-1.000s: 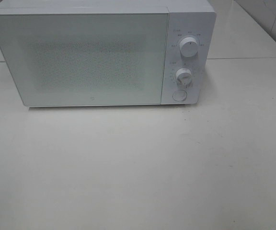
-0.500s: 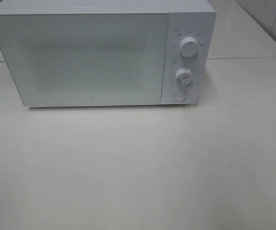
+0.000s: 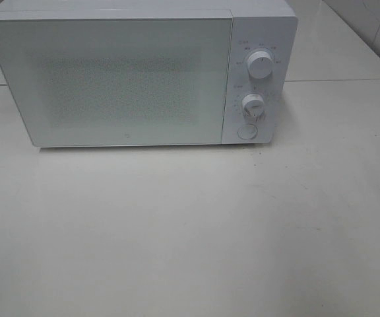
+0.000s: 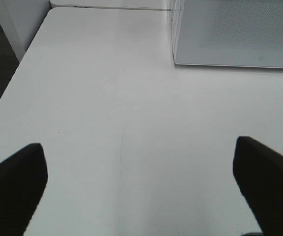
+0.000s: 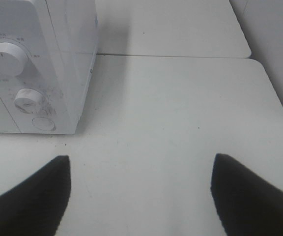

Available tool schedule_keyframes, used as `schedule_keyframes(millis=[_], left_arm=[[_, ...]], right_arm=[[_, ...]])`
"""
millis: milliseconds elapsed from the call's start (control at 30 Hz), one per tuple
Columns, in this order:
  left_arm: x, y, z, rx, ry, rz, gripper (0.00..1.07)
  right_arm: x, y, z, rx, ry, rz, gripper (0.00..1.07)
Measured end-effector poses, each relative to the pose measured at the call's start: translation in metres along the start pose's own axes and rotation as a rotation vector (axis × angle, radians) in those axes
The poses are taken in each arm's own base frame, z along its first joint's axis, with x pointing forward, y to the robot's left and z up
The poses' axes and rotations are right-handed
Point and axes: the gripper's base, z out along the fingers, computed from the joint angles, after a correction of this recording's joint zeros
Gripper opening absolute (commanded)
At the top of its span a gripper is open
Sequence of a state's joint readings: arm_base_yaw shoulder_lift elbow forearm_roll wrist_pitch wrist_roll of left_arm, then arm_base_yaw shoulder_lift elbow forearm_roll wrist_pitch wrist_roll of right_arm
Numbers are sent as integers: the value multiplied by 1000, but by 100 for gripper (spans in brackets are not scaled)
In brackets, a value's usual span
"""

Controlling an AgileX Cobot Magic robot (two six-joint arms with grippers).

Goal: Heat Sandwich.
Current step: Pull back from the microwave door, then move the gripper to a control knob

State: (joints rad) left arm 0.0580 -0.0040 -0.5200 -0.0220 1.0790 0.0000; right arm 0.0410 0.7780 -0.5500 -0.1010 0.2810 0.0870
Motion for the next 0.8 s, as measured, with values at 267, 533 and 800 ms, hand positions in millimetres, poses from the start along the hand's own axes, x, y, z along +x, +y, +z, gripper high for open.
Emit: schedule_keyframes(millis=[267, 533, 800], left_arm=[[0, 0, 0, 0, 0, 0, 98], [0, 0, 0, 0, 0, 0, 98], [0, 0, 0, 0, 0, 0, 98]], right_arm=[[-3, 3, 39, -16, 3, -5, 76], [-6, 6, 66, -37, -77, -4, 76], [19, 7, 88, -47, -193, 41, 76]])
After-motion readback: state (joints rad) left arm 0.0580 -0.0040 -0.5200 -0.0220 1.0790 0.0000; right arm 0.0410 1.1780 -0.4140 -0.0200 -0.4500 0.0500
